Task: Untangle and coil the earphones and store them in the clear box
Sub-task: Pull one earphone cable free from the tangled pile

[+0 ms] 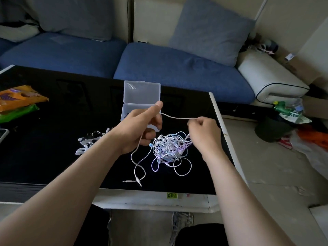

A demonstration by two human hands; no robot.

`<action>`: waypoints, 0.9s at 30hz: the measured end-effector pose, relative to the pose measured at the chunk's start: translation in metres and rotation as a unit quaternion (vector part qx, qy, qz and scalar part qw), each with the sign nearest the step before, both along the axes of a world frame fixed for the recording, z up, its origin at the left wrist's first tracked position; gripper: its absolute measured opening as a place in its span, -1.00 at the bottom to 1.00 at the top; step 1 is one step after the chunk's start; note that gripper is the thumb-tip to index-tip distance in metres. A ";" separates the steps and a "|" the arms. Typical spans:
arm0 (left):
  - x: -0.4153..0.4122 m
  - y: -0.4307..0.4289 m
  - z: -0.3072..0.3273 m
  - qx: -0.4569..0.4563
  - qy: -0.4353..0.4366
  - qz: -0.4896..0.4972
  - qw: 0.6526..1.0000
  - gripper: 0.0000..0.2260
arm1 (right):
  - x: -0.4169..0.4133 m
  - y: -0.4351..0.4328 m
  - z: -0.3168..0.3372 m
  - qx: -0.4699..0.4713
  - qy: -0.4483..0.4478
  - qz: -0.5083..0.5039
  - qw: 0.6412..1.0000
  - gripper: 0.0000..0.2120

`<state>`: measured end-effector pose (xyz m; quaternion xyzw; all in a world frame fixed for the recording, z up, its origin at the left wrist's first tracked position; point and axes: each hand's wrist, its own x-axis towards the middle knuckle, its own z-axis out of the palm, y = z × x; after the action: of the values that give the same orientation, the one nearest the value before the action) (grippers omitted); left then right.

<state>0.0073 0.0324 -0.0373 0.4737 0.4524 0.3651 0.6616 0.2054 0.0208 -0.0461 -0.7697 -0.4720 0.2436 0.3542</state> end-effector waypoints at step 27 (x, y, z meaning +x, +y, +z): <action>0.048 0.011 -0.067 0.211 0.481 -0.171 0.833 -0.64 | 0.041 -0.004 -0.054 -0.241 0.104 0.040 0.964 -0.77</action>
<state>0.0554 0.0433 -0.1044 0.7876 0.5374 0.0587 0.2957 0.2461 0.0168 -0.1003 -0.7831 -0.3901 0.4433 0.1950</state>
